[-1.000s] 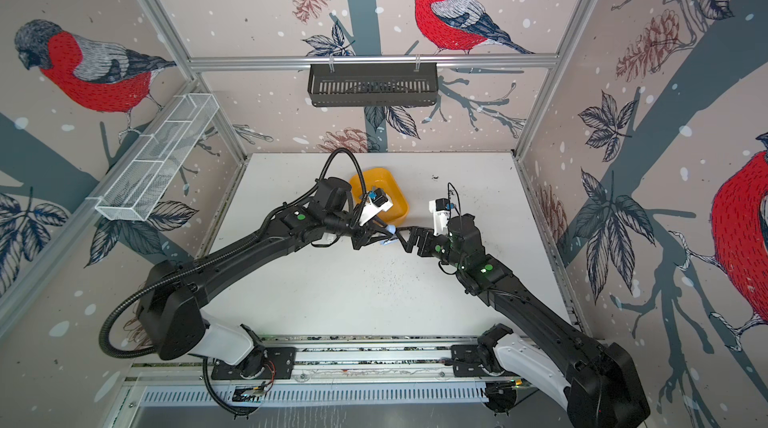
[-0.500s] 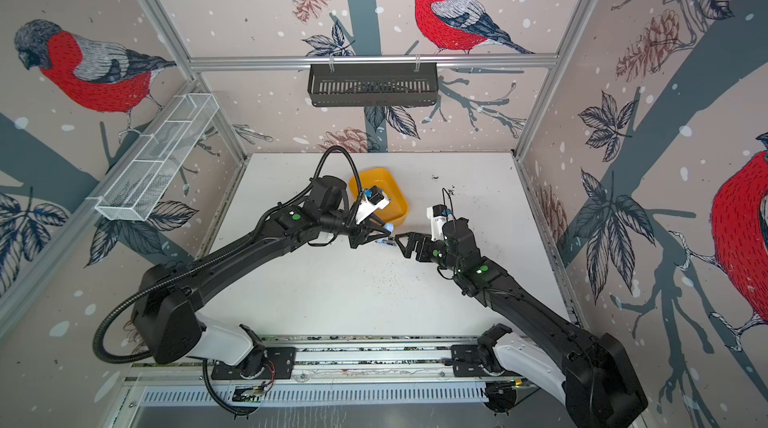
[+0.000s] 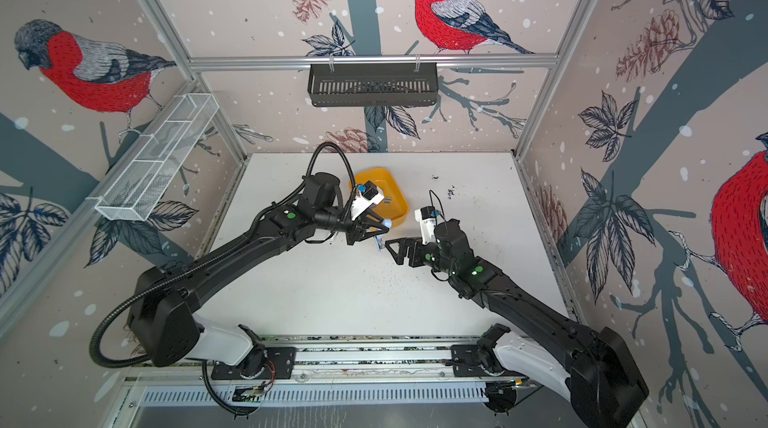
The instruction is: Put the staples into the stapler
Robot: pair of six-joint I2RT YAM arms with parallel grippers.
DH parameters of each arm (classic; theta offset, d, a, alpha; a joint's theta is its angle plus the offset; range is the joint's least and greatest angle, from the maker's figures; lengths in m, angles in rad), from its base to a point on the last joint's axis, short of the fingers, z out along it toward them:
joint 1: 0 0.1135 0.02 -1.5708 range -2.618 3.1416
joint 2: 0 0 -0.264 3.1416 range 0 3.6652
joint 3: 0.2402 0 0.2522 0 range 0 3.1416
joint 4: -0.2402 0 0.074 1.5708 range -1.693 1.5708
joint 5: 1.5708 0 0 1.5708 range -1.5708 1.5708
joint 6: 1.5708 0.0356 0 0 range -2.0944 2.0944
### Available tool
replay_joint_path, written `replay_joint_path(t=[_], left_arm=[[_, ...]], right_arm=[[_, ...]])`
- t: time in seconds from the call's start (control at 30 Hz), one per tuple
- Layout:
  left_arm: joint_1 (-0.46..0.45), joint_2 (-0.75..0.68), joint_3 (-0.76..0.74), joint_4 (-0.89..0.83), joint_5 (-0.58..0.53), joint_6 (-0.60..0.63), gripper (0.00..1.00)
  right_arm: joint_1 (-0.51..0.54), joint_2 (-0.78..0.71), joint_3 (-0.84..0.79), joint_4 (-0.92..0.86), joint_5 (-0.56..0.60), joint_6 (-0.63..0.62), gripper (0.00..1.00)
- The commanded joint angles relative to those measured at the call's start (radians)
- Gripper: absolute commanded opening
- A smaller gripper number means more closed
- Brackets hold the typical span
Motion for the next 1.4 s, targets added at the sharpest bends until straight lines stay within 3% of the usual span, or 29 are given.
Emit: replay_joint_path(t=[0.0, 0.1, 0.3, 0.5, 0.87, 1.37], left_arm=[[0.019, -0.009, 0.001, 0.054, 0.117, -0.018, 0.07], [0.029, -0.013, 0.003, 0.055, 0.197, -0.028, 0.07], [0.050, -0.016, 0.010, 0.069, 0.368, -0.053, 0.07], [0.060, -0.040, 0.000, 0.104, 0.457, -0.075, 0.07], [0.061, -0.041, 0.001, 0.123, 0.513, -0.095, 0.08], [0.061, -0.036, -0.002, 0.134, 0.519, -0.106, 0.11]], right_arm=[[-0.007, -0.050, -0.005, 0.008, -0.049, -0.105, 0.96], [-0.014, -0.100, -0.017, 0.013, -0.117, -0.161, 0.91], [-0.017, -0.139, -0.027, 0.142, -0.380, -0.166, 0.75], [-0.009, -0.107, 0.026, 0.199, -0.457, -0.170, 0.69], [0.060, 0.005, 0.118, 0.262, -0.440, -0.188, 0.53], [0.089, 0.019, 0.107, 0.288, -0.354, -0.189, 0.19]])
